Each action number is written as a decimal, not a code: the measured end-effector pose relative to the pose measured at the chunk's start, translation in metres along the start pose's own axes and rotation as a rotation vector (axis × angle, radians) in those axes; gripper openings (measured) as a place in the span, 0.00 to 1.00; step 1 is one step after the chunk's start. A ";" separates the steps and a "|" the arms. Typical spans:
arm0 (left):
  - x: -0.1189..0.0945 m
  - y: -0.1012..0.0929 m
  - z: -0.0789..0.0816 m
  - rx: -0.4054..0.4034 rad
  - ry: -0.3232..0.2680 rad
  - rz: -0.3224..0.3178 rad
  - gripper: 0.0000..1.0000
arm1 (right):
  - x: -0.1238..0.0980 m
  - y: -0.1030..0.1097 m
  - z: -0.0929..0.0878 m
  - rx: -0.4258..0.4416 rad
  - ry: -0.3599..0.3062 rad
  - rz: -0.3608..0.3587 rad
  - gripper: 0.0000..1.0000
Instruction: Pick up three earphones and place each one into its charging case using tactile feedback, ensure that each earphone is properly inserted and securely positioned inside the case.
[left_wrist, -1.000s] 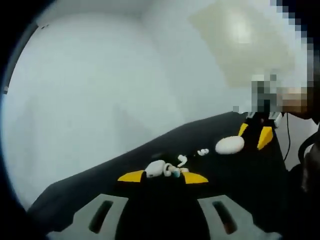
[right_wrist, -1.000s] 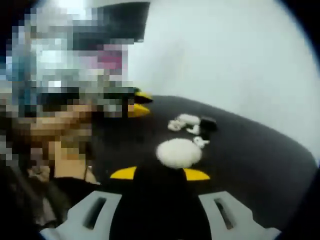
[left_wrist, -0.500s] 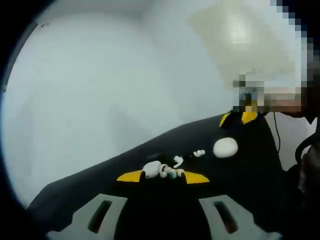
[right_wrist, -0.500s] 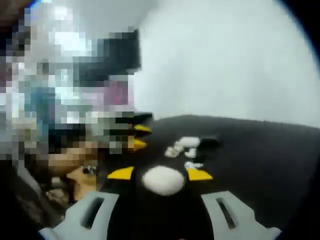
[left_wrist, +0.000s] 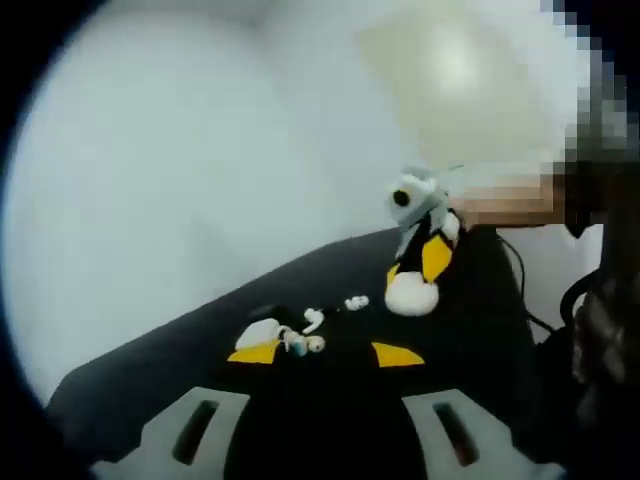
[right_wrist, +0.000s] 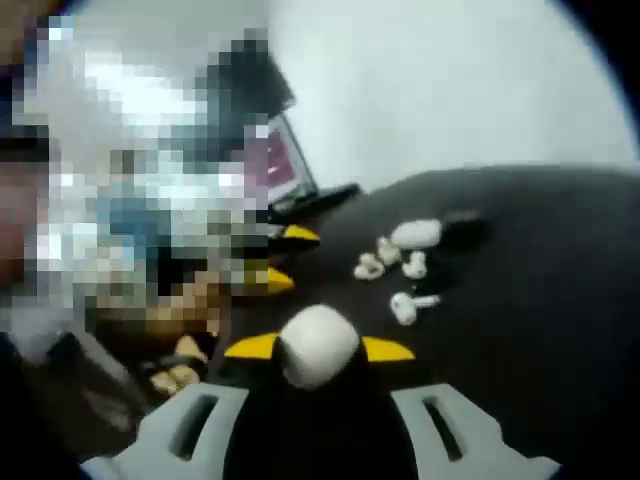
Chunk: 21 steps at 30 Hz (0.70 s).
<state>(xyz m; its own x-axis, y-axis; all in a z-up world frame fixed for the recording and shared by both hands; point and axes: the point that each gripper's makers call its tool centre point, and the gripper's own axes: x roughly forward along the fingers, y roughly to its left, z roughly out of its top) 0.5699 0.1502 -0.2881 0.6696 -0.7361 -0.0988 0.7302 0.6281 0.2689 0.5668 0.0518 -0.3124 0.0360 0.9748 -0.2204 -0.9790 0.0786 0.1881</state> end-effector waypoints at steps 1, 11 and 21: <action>0.000 -0.003 0.003 -0.017 -0.014 -0.019 0.30 | -0.002 0.005 0.001 -0.082 -0.005 -0.019 0.31; 0.027 -0.046 0.025 -0.046 -0.036 -0.215 0.22 | 0.001 0.024 0.006 -0.667 -0.030 -0.091 0.30; 0.061 -0.079 0.026 -0.022 0.038 -0.364 0.22 | 0.000 0.024 0.005 -0.766 -0.006 -0.121 0.31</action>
<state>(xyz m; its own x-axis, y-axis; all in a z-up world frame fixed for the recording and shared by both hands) 0.5498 0.0492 -0.2908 0.3692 -0.9030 -0.2196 0.9242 0.3320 0.1887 0.5446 0.0543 -0.3034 0.1501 0.9700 -0.1914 -0.8337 0.0201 -0.5519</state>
